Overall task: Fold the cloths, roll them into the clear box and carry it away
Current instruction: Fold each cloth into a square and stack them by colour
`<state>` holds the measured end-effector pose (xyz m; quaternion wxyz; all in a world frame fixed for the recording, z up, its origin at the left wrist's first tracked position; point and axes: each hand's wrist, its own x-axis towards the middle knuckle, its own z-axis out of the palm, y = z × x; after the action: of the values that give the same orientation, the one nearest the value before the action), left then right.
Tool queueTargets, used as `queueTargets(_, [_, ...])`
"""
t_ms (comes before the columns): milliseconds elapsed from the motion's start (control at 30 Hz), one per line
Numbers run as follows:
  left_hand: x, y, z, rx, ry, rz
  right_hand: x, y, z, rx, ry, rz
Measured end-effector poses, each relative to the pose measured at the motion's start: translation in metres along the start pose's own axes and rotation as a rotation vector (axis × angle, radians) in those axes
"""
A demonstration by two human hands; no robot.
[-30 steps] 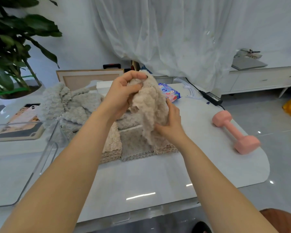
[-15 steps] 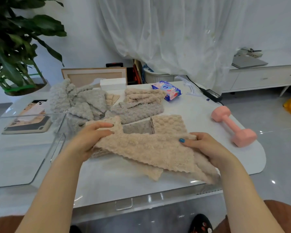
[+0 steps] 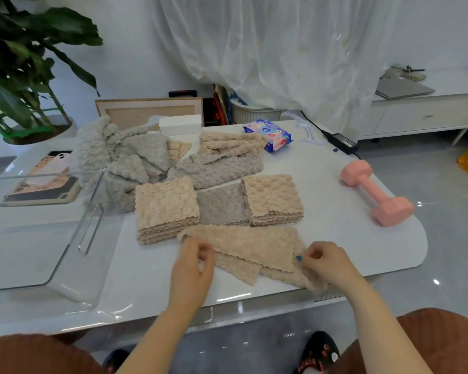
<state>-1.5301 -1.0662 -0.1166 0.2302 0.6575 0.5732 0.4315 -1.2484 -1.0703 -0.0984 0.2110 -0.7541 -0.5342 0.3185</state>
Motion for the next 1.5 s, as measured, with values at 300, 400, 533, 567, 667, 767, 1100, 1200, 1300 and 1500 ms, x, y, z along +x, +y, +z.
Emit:
queueTargets(300, [-0.016,-0.012,0.063,0.383,-0.300,0.314,-0.013,0.004,0.006,-0.385,-0.272,-0.058])
queueTargets(400, [-0.008,-0.010,0.063,0.465,-0.240,0.325,-0.015,0.004,-0.002,-0.328,-0.272,-0.073])
queueTargets(533, [0.000,0.003,0.050,0.274,-0.159,0.216,-0.020,-0.013,-0.021,0.057,-0.201,-0.207])
queueTargets(567, [0.005,0.009,0.043,0.126,-0.145,0.139,-0.018,-0.016,-0.025,0.115,-0.125,-0.234])
queueTargets(667, [0.024,0.028,0.016,-0.291,-0.038,-0.129,-0.003,-0.019,-0.032,-0.027,0.136,-0.218])
queueTargets(767, [0.051,0.039,-0.013,-0.389,0.060,-0.200,0.007,-0.030,-0.033,-0.246,0.308,-0.175])
queueTargets(1100, [0.127,0.053,-0.084,-0.027,0.104,0.036,0.037,-0.121,-0.048,0.548,0.278,-0.292])
queueTargets(1200, [0.142,0.057,-0.092,-0.140,0.107,-0.053,0.053,-0.136,-0.054,0.451,0.320,-0.358])
queueTargets(1300, [0.152,0.062,-0.102,-0.036,0.255,0.131,0.052,-0.152,-0.061,0.425,0.578,-0.499])
queueTargets(1500, [0.113,0.087,-0.131,-0.089,0.356,0.406,0.017,-0.152,-0.075,0.609,0.525,-0.719])
